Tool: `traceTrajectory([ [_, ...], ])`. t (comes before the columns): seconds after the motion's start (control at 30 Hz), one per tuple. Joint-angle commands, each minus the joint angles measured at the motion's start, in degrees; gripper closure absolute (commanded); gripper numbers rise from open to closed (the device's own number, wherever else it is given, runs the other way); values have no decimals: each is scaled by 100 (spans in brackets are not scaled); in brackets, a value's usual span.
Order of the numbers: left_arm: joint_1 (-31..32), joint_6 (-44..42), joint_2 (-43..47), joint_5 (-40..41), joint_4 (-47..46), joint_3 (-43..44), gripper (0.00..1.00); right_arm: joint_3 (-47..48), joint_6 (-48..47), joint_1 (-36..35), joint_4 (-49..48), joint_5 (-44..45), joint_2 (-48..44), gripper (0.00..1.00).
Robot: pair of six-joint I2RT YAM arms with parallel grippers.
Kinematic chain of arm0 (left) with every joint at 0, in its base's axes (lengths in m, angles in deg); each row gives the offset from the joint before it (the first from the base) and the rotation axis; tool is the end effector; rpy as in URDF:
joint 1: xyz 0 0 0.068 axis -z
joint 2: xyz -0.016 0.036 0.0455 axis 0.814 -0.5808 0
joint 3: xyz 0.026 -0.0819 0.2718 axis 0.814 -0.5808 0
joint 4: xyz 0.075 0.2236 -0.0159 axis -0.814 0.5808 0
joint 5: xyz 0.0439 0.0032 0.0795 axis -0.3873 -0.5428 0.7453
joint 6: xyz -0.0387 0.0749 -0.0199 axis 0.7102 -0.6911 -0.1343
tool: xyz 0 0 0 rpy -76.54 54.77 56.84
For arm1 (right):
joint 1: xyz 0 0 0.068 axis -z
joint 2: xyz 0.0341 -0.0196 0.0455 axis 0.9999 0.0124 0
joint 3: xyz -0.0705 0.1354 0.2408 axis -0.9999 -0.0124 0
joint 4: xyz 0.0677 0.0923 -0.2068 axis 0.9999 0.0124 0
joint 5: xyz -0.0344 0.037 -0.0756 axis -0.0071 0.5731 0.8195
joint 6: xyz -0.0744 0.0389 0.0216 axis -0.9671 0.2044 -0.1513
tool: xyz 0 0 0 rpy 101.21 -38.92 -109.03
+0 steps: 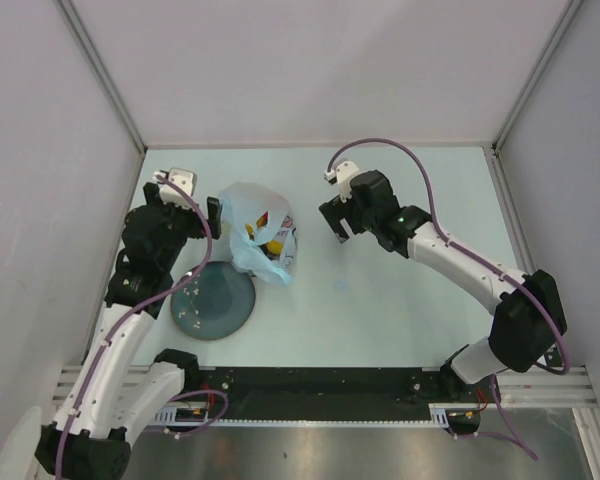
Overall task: Take the fake fruits out of the plastic bag
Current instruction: Adjust the plastic bag at the center of the board.
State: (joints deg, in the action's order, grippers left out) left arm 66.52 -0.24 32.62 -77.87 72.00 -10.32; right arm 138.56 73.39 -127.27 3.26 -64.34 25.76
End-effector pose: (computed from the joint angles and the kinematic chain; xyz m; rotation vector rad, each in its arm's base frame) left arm 0.1898 -0.0396 0.3649 0.2757 1.6863 -0.0578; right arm 0.2841 0.2043 0.2987 -0.8128 2.0224 0.0684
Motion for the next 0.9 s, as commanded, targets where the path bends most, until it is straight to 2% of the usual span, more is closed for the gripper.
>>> traceTrajectory([
  [0.0,-8,55,312,440,786,84,0,479,316,-131,151,-392,-285,0],
  [0.13,-358,662,330,344,1410,339,0,1469,123,-157,590,-1611,-136,0],
  [0.2,-701,1154,295,239,1760,471,0,1840,464,-175,644,-1842,74,2],
  [0.3,-1009,1576,286,230,2156,559,0,2728,885,-210,890,-2789,601,5],
  [0.37,-1115,1726,356,230,2210,498,0,3158,1010,-333,890,-2977,830,6],
  [0.53,-1186,1946,699,56,2455,488,0,3748,642,-790,978,-2854,1349,5],
  [0.7,-1484,2104,778,-333,2747,665,0,4345,123,-1062,1434,-3496,1639,5],
  [0.87,-1493,2184,761,-218,2580,621,0,4487,105,-1265,1637,-3618,1815,7],
])
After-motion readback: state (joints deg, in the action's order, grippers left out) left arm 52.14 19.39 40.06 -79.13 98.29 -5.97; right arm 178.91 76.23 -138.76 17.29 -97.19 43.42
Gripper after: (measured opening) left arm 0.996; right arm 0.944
